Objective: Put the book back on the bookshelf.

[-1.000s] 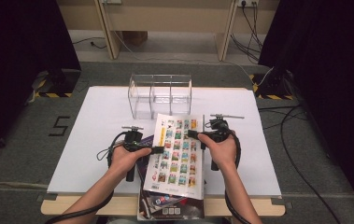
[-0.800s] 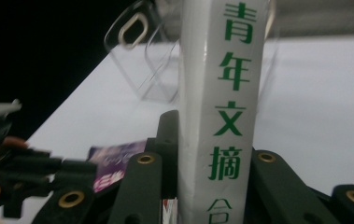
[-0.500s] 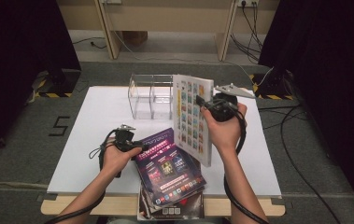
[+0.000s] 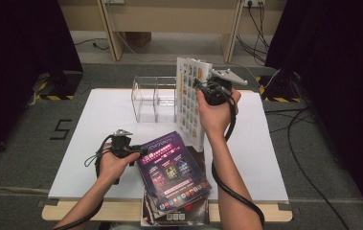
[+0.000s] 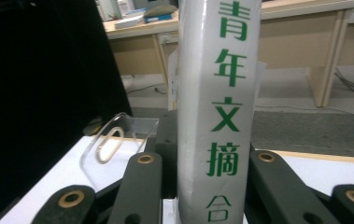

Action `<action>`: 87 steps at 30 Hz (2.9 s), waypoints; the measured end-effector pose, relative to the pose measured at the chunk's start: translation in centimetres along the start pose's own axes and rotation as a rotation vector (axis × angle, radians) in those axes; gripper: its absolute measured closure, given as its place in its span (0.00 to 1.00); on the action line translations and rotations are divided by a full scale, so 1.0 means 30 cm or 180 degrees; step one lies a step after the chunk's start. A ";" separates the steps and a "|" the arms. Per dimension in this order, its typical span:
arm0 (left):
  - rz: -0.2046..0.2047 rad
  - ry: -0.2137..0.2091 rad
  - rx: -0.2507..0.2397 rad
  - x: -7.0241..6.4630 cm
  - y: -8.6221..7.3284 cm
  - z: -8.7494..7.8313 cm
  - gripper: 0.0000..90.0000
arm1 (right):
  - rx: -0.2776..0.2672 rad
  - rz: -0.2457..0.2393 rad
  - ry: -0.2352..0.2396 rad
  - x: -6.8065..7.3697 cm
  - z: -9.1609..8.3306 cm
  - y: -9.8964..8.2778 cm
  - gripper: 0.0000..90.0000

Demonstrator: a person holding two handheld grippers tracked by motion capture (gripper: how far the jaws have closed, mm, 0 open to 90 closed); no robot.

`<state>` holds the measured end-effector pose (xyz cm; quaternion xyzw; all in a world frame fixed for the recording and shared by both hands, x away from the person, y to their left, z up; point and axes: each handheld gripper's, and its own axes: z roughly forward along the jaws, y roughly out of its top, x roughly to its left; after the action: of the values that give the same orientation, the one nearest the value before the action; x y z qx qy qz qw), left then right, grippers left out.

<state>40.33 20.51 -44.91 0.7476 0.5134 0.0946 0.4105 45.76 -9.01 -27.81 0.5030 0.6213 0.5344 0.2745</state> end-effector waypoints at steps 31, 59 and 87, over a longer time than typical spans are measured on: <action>-0.0181 -0.0022 -0.0242 0.038 -0.130 -0.106 0.64 | -0.0010 0.0122 -0.0257 -0.004 0.200 0.031 0.83; -0.0228 -0.0039 -0.0200 0.049 -0.145 -0.094 0.63 | -0.0214 -0.0233 -0.0327 -0.006 0.220 -0.126 0.76; -0.0215 -0.0067 -0.0177 0.034 -0.153 -0.092 0.62 | 0.0312 -0.0163 -0.0045 -0.073 0.074 -0.157 0.64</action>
<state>36.08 23.43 -46.68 0.7191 0.5312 0.0870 0.4395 46.88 -9.80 -33.30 0.5036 0.6574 0.4926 0.2676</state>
